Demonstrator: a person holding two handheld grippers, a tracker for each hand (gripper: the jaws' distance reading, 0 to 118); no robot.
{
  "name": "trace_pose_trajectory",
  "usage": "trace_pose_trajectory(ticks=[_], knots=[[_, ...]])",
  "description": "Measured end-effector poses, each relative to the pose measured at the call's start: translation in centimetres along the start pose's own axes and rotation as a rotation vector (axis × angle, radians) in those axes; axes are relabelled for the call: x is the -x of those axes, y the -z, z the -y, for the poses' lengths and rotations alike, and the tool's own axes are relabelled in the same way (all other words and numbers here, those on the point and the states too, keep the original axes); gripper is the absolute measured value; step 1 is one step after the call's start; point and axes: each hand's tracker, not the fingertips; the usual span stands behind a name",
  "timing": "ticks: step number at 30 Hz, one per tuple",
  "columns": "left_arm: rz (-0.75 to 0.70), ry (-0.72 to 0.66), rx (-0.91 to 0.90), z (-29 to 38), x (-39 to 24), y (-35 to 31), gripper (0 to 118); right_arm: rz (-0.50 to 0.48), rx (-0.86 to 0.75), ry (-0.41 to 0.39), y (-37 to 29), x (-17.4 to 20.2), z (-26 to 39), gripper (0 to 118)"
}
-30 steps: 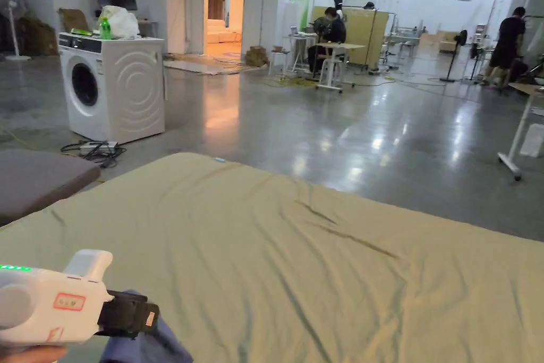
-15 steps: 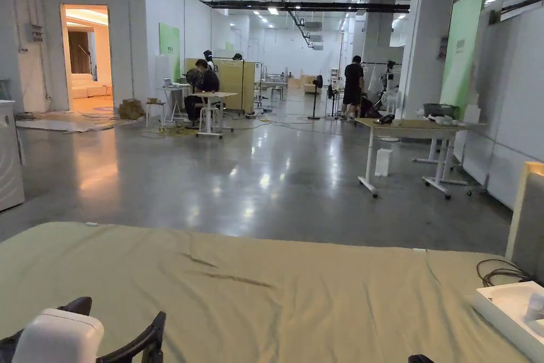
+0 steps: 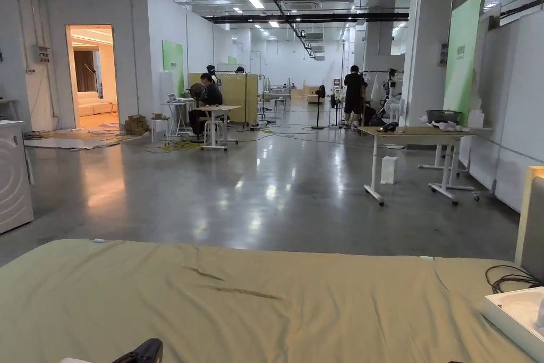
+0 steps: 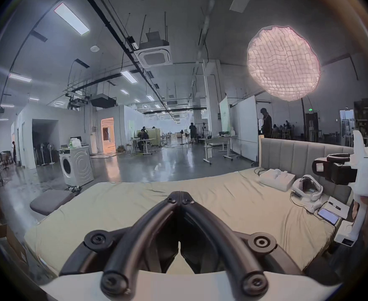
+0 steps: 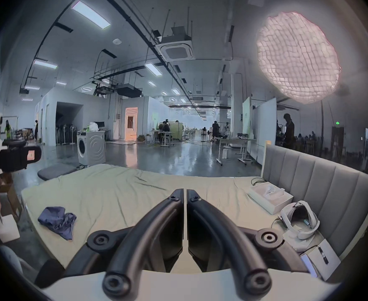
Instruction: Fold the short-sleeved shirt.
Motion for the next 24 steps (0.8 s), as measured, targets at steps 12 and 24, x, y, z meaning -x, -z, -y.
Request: trace_pose_trajectory(ticks=[12, 24], knots=[[0.007, 0.025, 0.001, -0.5, -0.7, -0.3, 70, -0.045, -0.005, -0.011, 0.3, 0.8, -0.8, 94], [-0.04, -0.057, -0.032, -0.7, 0.2, -0.3, 96, -0.08, 0.001, -0.038, 0.4, 1.7, -1.1, 118]])
